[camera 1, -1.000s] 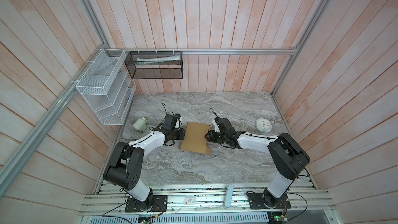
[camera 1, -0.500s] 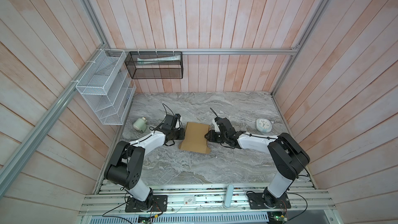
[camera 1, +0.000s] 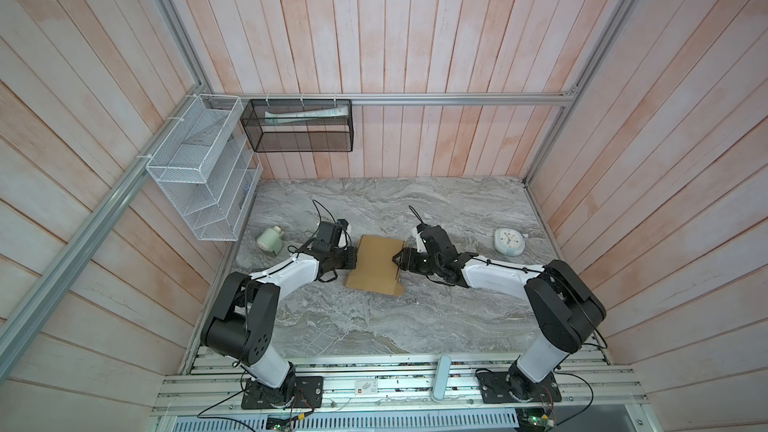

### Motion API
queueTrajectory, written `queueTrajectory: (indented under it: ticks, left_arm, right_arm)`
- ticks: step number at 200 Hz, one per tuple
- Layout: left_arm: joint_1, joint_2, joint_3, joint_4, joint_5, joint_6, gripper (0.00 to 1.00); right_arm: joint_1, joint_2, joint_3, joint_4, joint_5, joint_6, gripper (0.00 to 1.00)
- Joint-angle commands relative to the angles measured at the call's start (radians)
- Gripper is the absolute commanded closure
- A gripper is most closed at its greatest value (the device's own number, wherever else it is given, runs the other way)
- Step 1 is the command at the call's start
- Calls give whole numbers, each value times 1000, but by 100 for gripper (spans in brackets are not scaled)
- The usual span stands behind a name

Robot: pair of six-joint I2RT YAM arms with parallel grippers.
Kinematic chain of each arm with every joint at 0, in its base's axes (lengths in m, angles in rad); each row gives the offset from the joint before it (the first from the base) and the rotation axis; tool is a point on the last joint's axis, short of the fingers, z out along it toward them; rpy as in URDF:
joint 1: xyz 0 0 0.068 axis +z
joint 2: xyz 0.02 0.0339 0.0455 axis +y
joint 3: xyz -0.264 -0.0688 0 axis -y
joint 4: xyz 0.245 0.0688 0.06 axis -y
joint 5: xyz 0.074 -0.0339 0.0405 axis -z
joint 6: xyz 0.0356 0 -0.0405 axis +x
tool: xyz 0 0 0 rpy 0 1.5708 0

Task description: Fold the paper box

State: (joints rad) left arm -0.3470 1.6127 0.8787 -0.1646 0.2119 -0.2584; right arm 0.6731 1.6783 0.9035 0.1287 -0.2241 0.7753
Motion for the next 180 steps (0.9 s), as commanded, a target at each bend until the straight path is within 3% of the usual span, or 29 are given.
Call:
queueTrajectory:
  ticks: [1,99,180]
  left_arm:
    - [3,-14,-24,-4,9,-13,99]
    - [6,-34,-67,15,15,-13,100]
    - [13,-39,-87,16,12,-8,100]
  right_arm:
    - [-3,-48,-35,31,14,41,37]
    - [-3,-29,-113,185,-20,179,17]
    - [-4,44,-132,303,-75,247,16]
